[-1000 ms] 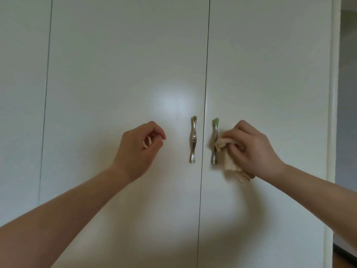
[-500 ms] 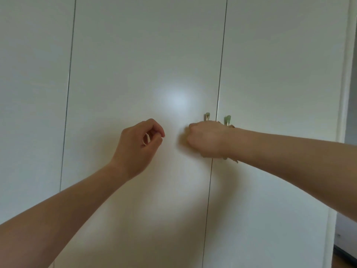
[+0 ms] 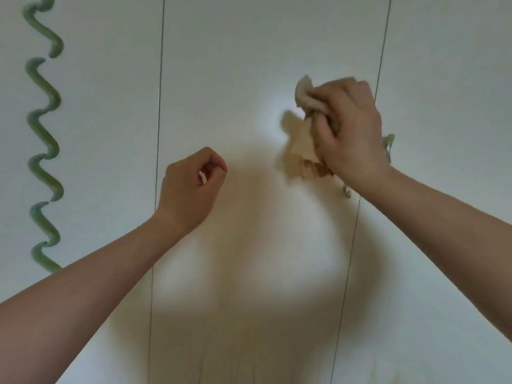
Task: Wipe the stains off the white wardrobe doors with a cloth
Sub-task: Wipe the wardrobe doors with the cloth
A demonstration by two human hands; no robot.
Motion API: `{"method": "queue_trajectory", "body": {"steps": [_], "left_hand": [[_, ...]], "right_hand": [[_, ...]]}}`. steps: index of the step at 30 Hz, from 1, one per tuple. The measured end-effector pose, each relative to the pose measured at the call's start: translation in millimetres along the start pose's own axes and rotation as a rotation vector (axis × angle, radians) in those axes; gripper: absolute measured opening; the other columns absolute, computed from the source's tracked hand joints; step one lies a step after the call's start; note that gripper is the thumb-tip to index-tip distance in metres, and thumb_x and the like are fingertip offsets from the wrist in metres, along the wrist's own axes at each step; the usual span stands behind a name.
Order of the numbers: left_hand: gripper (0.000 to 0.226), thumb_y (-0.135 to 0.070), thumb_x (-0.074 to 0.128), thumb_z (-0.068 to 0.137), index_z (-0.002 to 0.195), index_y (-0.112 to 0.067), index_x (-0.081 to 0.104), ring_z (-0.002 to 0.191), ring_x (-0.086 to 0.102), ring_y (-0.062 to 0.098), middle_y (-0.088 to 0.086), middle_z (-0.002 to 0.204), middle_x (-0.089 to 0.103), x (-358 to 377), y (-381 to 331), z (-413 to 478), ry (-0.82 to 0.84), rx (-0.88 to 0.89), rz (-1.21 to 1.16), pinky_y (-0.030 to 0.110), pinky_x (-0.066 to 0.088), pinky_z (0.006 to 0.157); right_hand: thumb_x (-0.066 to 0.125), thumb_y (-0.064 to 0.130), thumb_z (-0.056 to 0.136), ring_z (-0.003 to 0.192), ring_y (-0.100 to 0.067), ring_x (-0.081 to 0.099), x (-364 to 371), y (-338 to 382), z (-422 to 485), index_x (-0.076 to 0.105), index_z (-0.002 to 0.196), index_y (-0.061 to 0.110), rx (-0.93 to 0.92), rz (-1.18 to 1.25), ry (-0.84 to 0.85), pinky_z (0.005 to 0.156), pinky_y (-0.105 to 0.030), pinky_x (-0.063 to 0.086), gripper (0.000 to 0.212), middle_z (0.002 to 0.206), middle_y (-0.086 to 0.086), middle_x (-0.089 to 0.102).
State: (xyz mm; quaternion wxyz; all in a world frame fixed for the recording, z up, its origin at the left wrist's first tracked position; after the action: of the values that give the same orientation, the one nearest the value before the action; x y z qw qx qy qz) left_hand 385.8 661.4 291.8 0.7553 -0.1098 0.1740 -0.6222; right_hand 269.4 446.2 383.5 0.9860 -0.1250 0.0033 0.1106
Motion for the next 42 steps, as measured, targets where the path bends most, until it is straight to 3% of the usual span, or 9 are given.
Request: {"method": "queue_trajectory", "body": {"steps": [3, 8, 12, 22, 27, 30, 33, 37, 42], "left_hand": [[0.018, -0.024, 0.047, 0.084, 0.077, -0.026, 0.063, 0.072, 0.065, 0.013, -0.008, 0.071, 0.067, -26, 29, -13, -0.113, -0.151, 0.023, 0.030, 0.050, 0.064], [0.017, -0.034, 0.047, 0.083, 0.078, -0.030, 0.064, 0.073, 0.067, 0.026, -0.008, 0.072, 0.067, -57, 75, -44, -0.110, -0.277, 0.078, 0.051, 0.057, 0.077], [0.019, -0.039, 0.047, 0.081, 0.078, -0.031, 0.064, 0.071, 0.067, 0.027, -0.006, 0.072, 0.067, -75, 100, -58, -0.091, -0.262, 0.113, 0.048, 0.057, 0.074], [0.018, -0.021, 0.049, 0.084, 0.081, -0.009, 0.062, 0.060, 0.038, 0.014, -0.003, 0.061, 0.044, -109, 175, -76, -0.377, -0.462, -0.061, 0.030, 0.034, 0.061], [0.023, -0.007, 0.052, 0.093, 0.077, -0.017, 0.063, 0.059, 0.037, 0.015, 0.002, 0.063, 0.042, -118, 197, -118, -0.303, -0.516, -0.038, 0.030, 0.033, 0.059], [0.014, -0.021, 0.051, 0.085, 0.078, -0.020, 0.064, 0.059, 0.036, 0.018, 0.006, 0.063, 0.041, -126, 203, -130, -0.241, -0.514, -0.021, 0.032, 0.032, 0.059], [0.016, -0.023, 0.050, 0.082, 0.076, -0.020, 0.064, 0.062, 0.038, 0.021, 0.005, 0.062, 0.041, -135, 216, -128, -0.309, -0.538, -0.040, 0.034, 0.034, 0.063], [0.017, -0.021, 0.048, 0.081, 0.073, -0.021, 0.063, 0.064, 0.037, 0.022, 0.002, 0.061, 0.037, -140, 231, -131, -0.386, -0.552, -0.097, 0.034, 0.035, 0.066], [0.022, -0.014, 0.048, 0.085, 0.072, -0.024, 0.063, 0.062, 0.034, 0.022, 0.013, 0.064, 0.034, -148, 252, -164, -0.406, -0.491, -0.116, 0.033, 0.032, 0.062]], "right_hand": [[0.057, 0.003, 0.091, 0.119, -0.024, 0.057, 38, 23, -13, 0.066, 0.133, 0.005, 0.053, 0.069, -0.147, 0.098, -0.030, 0.044, 0.043, 0.133, -0.012, 0.063], [0.055, 0.021, 0.104, 0.155, -0.030, 0.031, 154, 74, -155, 0.040, 0.156, 0.004, -0.385, -0.096, 0.451, 0.125, -0.048, 0.029, 0.057, 0.165, -0.013, 0.035], [0.043, 0.029, 0.109, 0.158, -0.027, 0.021, 178, 85, -156, 0.030, 0.161, 0.007, -0.566, -0.105, 0.519, 0.128, -0.045, 0.021, 0.058, 0.170, -0.010, 0.024], [0.035, 0.027, 0.108, 0.160, -0.028, 0.011, 232, 145, -119, 0.018, 0.163, 0.005, -0.218, -0.198, 0.276, 0.130, -0.044, 0.010, 0.062, 0.172, -0.011, 0.014], [0.052, 0.031, 0.094, 0.158, -0.023, 0.023, 242, 209, -351, 0.015, 0.163, 0.005, -0.848, -0.210, 0.861, 0.126, -0.050, -0.018, 0.082, 0.171, -0.008, 0.021], [0.074, 0.055, 0.075, 0.153, -0.019, 0.034, 239, 205, -366, 0.021, 0.162, 0.009, -0.938, -0.193, 1.057, 0.131, -0.047, 0.008, 0.112, 0.167, -0.002, 0.032], [0.078, 0.043, 0.073, 0.150, -0.028, 0.038, 248, 198, -250, 0.029, 0.161, 0.009, -0.643, -0.038, 0.867, 0.118, -0.044, 0.039, 0.107, 0.165, -0.010, 0.035], [0.037, 0.022, 0.102, 0.158, -0.027, 0.022, 253, 181, -121, 0.031, 0.160, 0.005, -0.232, -0.216, 0.354, 0.129, -0.043, 0.017, 0.061, 0.170, -0.011, 0.025], [0.060, 0.026, 0.094, 0.161, -0.025, 0.007, 291, 252, -245, 0.016, 0.164, 0.005, -0.386, -0.081, 0.564, 0.131, -0.040, 0.002, 0.085, 0.173, -0.009, 0.010]]}}
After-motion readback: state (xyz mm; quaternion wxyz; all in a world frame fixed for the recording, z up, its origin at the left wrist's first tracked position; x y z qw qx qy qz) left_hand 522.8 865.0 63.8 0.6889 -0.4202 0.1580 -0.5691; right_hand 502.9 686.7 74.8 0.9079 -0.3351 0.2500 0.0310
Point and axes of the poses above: each hand's wrist, its own z-axis towards the middle knuckle, its own x-axis out of the palm, y = z × x, the point moved 3 cm from there along z, towards the middle knuckle
